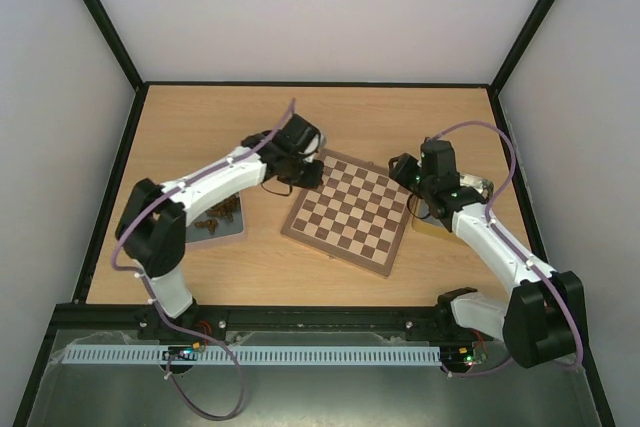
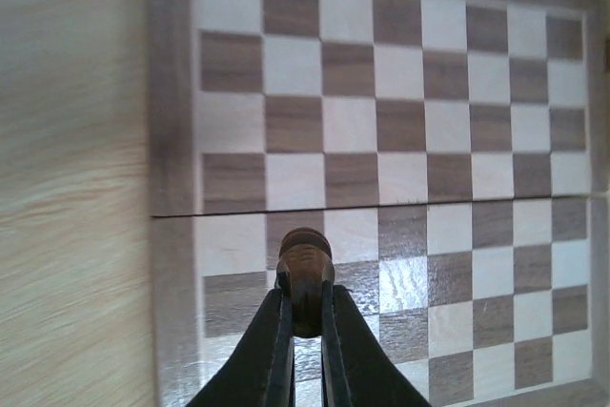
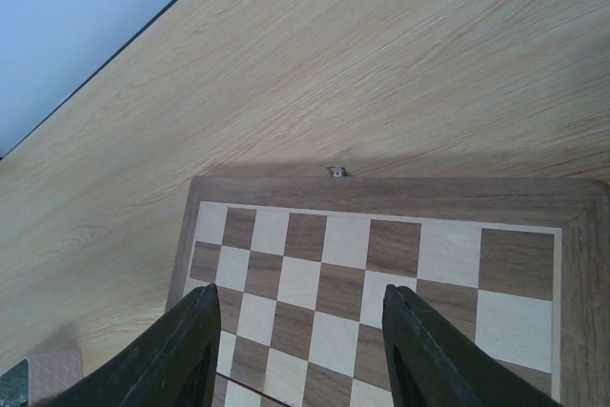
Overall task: Set up the chess pieces on the board
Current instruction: Place the chess piece on the chessboard.
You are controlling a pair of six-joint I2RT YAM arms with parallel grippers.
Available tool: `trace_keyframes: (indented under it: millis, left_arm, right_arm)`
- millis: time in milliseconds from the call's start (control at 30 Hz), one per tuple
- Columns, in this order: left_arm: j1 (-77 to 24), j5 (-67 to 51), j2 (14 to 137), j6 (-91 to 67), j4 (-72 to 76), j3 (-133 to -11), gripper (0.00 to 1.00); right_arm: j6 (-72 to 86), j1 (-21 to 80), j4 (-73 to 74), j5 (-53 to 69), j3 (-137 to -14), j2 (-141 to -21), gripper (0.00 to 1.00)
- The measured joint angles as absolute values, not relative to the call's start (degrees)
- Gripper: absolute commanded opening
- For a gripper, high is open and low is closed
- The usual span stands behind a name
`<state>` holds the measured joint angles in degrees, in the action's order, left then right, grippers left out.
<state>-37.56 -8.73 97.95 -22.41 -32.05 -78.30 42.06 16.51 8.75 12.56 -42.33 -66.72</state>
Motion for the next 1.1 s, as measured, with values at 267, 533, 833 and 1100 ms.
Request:
trace_keyframes:
  millis: [267, 533, 833, 1100]
  left_arm:
    - [-43.3, -6.3, 106.2, -20.7, -37.3, -83.0, 0.03]
    - [-46.5, -2.2, 108.4, -20.1, -40.0, -84.8, 0.03]
    - [-47.0, -0.5, 111.5, -20.6, -41.2, -86.3, 0.03]
    - [-47.7, 1.1, 110.1, -21.1, -42.5, -83.1, 0.03]
  right_arm:
    - [42.3, 16.5, 8.8, 11.9, -41.5, -65.7, 0.47]
    - [42.3, 16.5, 8.8, 11.5, -41.5, -65.7, 0.47]
    - [42.3, 16.5, 8.8, 11.4, -41.0, -65.7, 0.47]
    - [42.5, 16.5, 8.8, 11.5, -40.3, -65.7, 0.47]
